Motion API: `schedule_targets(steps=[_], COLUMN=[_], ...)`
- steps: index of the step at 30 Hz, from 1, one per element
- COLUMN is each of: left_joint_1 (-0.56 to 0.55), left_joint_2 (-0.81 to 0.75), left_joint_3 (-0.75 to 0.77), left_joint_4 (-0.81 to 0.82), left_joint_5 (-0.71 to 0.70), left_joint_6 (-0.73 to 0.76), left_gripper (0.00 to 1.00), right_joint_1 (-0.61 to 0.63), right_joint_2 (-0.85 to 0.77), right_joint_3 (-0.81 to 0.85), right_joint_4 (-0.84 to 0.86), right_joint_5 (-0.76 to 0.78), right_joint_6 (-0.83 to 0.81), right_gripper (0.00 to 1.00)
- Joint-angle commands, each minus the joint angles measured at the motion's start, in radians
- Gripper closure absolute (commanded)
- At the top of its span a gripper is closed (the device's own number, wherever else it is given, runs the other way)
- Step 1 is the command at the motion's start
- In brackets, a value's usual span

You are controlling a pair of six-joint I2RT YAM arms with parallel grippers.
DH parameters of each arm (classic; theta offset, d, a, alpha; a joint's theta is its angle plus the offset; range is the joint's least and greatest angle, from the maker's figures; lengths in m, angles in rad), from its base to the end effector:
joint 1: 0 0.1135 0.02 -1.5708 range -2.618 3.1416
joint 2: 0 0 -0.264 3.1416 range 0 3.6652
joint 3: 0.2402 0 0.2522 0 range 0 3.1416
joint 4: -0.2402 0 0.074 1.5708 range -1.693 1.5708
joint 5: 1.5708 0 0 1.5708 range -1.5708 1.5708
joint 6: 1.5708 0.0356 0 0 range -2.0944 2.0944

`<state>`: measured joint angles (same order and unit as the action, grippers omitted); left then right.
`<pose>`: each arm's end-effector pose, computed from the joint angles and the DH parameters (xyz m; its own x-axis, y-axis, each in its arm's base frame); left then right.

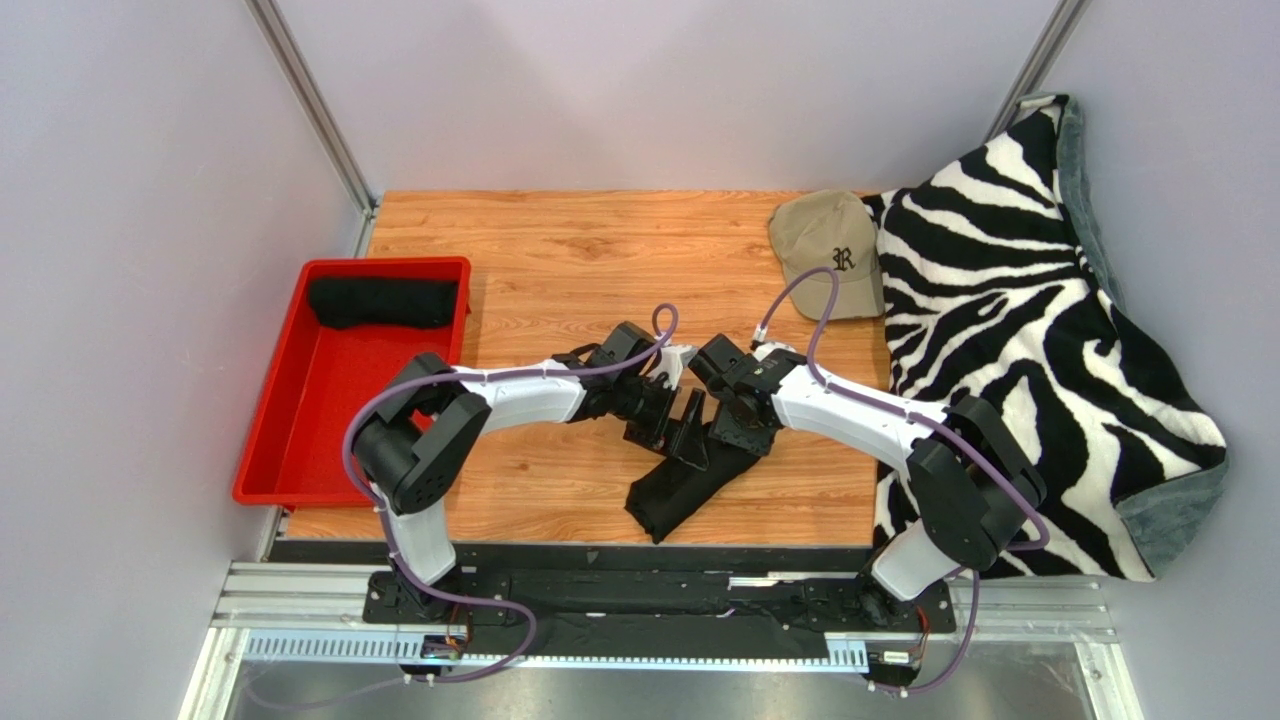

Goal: Roll the t-shirts
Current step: Pick up the T-shirt from the center of the board.

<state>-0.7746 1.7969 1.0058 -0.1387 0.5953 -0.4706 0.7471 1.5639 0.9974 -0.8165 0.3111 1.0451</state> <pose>0.2404 -0.2632 0.1558 -0.8818 0.3377 -0.3292 0.4700 0.5726 -0.6717 0.2108 0.1804 0.1907 -0.8850 0.3027 -0.3538 0.3199 0.9474 0.0106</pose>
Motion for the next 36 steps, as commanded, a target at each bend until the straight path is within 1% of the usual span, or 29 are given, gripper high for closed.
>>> schedule_targets(steps=[1, 3, 4, 6, 9, 10, 13, 14, 16, 17, 19, 20, 22, 23, 24, 25, 28, 29, 32, 36], left_joint_1=[-0.006, -0.015, -0.023, -0.043, -0.054, -0.057, -0.071, -0.075, -0.091, -0.097, -0.106, -0.109, -0.109, -0.109, -0.109, -0.109, -0.109, -0.109, -0.109, -0.109], left_joint_2=[0.033, 0.042, 0.045, 0.058, 0.067, 0.07, 0.078, 0.079, 0.081, 0.082, 0.085, 0.088, 0.085, 0.085, 0.082, 0.075, 0.061, 0.058, 0.045, 0.032], left_joint_3=[0.027, 0.03, 0.034, 0.042, 0.033, 0.03, 0.024, 0.024, 0.02, 0.016, 0.008, 0.001, -0.006, -0.012, -0.015, -0.016, -0.021, -0.024, -0.024, -0.027], left_joint_4=[0.002, -0.021, -0.035, -0.064, -0.061, -0.059, -0.056, -0.059, -0.061, -0.061, -0.052, -0.047, -0.035, -0.032, -0.026, -0.024, -0.01, -0.003, 0.022, 0.056], left_joint_5=[0.049, 0.044, 0.009, -0.017, -0.049, -0.063, -0.077, -0.08, -0.094, -0.097, -0.101, -0.1, -0.103, -0.103, -0.103, -0.107, -0.115, -0.115, -0.111, -0.106], left_joint_6=[0.046, 0.049, 0.052, 0.064, 0.05, 0.046, 0.033, 0.026, 0.02, 0.015, 0.001, -0.003, -0.017, -0.022, -0.023, -0.031, -0.046, -0.049, -0.068, -0.097], left_gripper=[0.01, 0.01, 0.01, 0.01, 0.02, 0.03, 0.12, 0.2, 0.3, 0.4, 0.53, 0.65, 0.78, 0.9, 0.97, 1.0, 1.0, 1.0, 1.0, 1.0], right_joint_1=[-0.009, -0.009, -0.009, -0.009, -0.009, -0.011, -0.012, -0.011, -0.012, -0.012, -0.014, -0.014, -0.015, -0.012, -0.014, -0.014, -0.014, -0.014, -0.012, -0.015], right_joint_2=[0.001, 0.002, 0.002, 0.005, 0.004, 0.004, 0.001, 0.001, 0.001, -0.001, -0.001, -0.004, -0.007, -0.007, -0.013, -0.018, -0.048, -0.063, -0.122, -0.177], right_joint_3=[-0.016, -0.016, -0.016, -0.016, -0.016, -0.017, -0.017, -0.017, -0.016, -0.016, -0.013, -0.013, -0.009, -0.008, -0.005, 0.003, 0.027, 0.035, 0.078, 0.161], right_joint_4=[0.017, 0.019, 0.019, 0.019, 0.019, 0.019, 0.019, 0.019, 0.019, 0.017, 0.017, 0.016, 0.013, 0.008, 0.005, 0.002, -0.044, -0.061, -0.124, -0.246], right_joint_5=[-0.003, -0.003, -0.006, -0.006, -0.006, -0.007, -0.007, -0.007, -0.006, -0.007, -0.007, -0.007, -0.004, -0.003, 0.002, 0.003, 0.031, 0.057, 0.114, 0.18], right_joint_6=[-0.01, -0.01, -0.01, -0.01, -0.01, -0.008, -0.01, -0.01, -0.007, -0.01, -0.01, -0.01, -0.01, -0.007, -0.007, -0.01, 0.003, 0.016, 0.042, 0.053], right_gripper=[0.55, 0.55, 0.55, 0.55, 0.55, 0.55, 0.55, 0.55, 0.55, 0.55, 0.55, 0.55, 0.55, 0.55, 0.54, 0.53, 0.47, 0.43, 0.39, 0.36])
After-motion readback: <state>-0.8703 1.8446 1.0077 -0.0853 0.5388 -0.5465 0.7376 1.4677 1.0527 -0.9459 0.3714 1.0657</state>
